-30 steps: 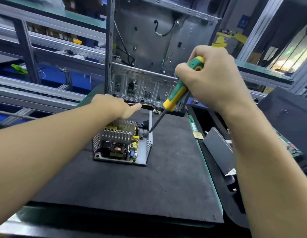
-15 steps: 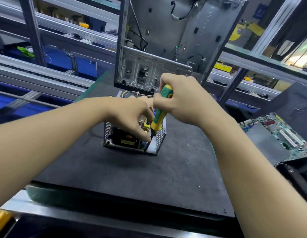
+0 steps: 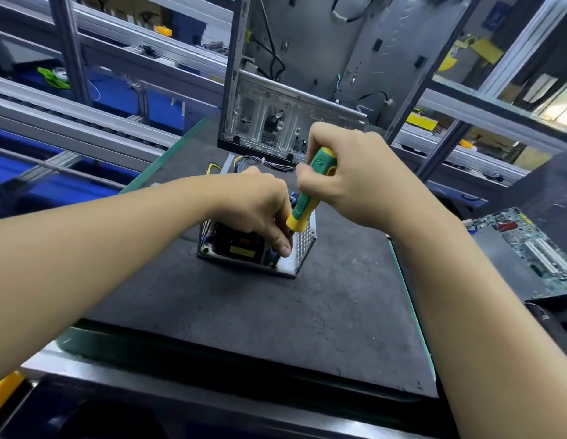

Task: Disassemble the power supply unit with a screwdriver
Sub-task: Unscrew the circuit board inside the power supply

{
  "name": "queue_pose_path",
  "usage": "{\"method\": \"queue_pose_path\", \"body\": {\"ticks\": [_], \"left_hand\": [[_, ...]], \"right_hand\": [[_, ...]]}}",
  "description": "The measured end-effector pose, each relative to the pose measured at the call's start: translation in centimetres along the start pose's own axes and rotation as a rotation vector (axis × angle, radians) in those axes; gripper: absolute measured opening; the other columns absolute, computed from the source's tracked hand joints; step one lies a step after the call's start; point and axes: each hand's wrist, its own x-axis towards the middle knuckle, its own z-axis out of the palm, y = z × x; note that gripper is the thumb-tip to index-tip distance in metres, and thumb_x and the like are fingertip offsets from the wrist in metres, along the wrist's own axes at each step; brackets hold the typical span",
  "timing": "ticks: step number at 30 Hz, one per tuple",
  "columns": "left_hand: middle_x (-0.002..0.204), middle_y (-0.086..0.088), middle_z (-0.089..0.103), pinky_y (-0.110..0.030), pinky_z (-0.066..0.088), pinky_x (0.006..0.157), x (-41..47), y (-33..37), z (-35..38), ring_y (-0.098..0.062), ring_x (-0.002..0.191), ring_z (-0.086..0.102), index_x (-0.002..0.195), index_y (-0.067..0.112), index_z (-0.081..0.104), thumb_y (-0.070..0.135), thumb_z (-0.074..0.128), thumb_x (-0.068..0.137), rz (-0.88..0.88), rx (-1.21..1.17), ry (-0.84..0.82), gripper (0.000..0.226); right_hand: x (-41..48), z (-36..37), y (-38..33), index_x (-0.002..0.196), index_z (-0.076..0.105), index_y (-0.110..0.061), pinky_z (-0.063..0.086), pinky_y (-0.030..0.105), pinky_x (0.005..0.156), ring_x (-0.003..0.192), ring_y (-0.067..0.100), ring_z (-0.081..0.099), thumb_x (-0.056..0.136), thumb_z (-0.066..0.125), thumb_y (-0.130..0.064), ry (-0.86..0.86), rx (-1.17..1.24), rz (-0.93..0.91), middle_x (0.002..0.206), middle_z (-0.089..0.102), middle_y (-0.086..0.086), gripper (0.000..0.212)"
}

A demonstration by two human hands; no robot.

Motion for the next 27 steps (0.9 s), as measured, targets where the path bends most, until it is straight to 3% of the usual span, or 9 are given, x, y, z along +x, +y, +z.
{"method": "queue_pose_path", "body": {"ticks": [2, 6, 11, 14, 18, 22, 25, 27], "left_hand": [[0.074, 0.015, 0.072, -0.016, 0.032, 0.075, 0.0, 0.0, 0.1, -0.005, 0.083, 0.061, 0.089, 0.04, 0.08, 0.063, 0.076, 0.07, 0.008, 0.004, 0.025, 0.03], [0.074, 0.014, 0.073, -0.021, 0.038, 0.077, -0.2, 0.0, 0.3, -0.003, 0.08, 0.059, 0.088, 0.038, 0.08, 0.062, 0.076, 0.071, 0.037, 0.019, 0.044, 0.029], [0.077, 0.013, 0.074, -0.019, 0.034, 0.075, -0.1, -0.1, 0.3, -0.004, 0.081, 0.06, 0.087, 0.038, 0.08, 0.061, 0.076, 0.071, 0.037, 0.017, 0.055, 0.028], [0.078, 0.011, 0.074, -0.019, 0.035, 0.075, -0.2, -0.2, 0.4, -0.004, 0.081, 0.061, 0.089, 0.038, 0.08, 0.06, 0.077, 0.07, 0.018, -0.018, 0.04, 0.029], [0.073, 0.011, 0.07, -0.02, 0.033, 0.071, 0.0, -0.2, 0.4, 0.0, 0.073, 0.056, 0.087, 0.039, 0.079, 0.064, 0.075, 0.069, 0.025, 0.01, 0.048, 0.031], [0.073, 0.018, 0.068, -0.016, 0.031, 0.07, 0.1, 0.0, 0.2, -0.003, 0.079, 0.06, 0.09, 0.041, 0.078, 0.064, 0.075, 0.071, 0.012, 0.066, -0.002, 0.03], [0.079, 0.024, 0.071, -0.017, 0.031, 0.077, -0.1, -0.2, 0.1, 0.002, 0.084, 0.061, 0.092, 0.043, 0.078, 0.058, 0.077, 0.075, 0.027, 0.059, -0.021, 0.022], [0.086, 0.024, 0.074, -0.022, 0.038, 0.085, -0.3, 0.0, -0.2, 0.002, 0.091, 0.064, 0.097, 0.042, 0.077, 0.056, 0.078, 0.076, 0.028, 0.026, -0.07, 0.025]], "right_hand": [[-0.1, -0.2, 0.0, 0.084, 0.05, -0.014, 0.037, 0.023, 0.048, 0.053, 0.009, 0.046, 0.088, 0.06, -0.032, -0.027, 0.005, -0.015, 0.058, 0.057, -0.005, 0.021], [-0.2, -0.6, -0.2, 0.085, 0.051, -0.018, 0.037, 0.022, 0.05, 0.059, 0.007, 0.048, 0.087, 0.06, -0.035, -0.084, -0.006, -0.046, 0.062, 0.058, -0.004, 0.02], [-0.1, -0.7, -0.5, 0.085, 0.049, -0.015, 0.047, 0.034, 0.058, 0.065, 0.016, 0.056, 0.09, 0.059, -0.039, -0.073, -0.056, -0.056, 0.066, 0.062, 0.001, 0.026], [-0.2, -0.4, -0.8, 0.085, 0.047, -0.015, 0.047, 0.035, 0.055, 0.065, 0.019, 0.057, 0.091, 0.059, -0.041, -0.056, -0.074, -0.053, 0.066, 0.061, 0.003, 0.03], [-0.4, -1.1, -0.6, 0.088, 0.049, -0.017, 0.049, 0.033, 0.042, 0.047, 0.013, 0.059, 0.091, 0.06, -0.037, -0.136, 0.011, -0.023, 0.066, 0.064, 0.001, 0.023], [-0.6, -2.0, -0.4, 0.091, 0.05, -0.024, 0.058, 0.04, 0.055, 0.051, 0.015, 0.068, 0.092, 0.06, -0.03, -0.269, 0.082, 0.003, 0.071, 0.069, -0.003, 0.012], [-0.2, -1.6, -0.9, 0.089, 0.049, -0.014, 0.055, 0.04, 0.042, 0.04, 0.021, 0.064, 0.091, 0.056, -0.032, -0.233, 0.036, 0.066, 0.061, 0.068, 0.005, 0.02], [0.2, -1.4, -1.3, 0.088, 0.049, -0.009, 0.054, 0.039, 0.041, 0.038, 0.022, 0.063, 0.092, 0.055, -0.037, -0.24, 0.001, 0.066, 0.06, 0.067, 0.006, 0.029]]}}
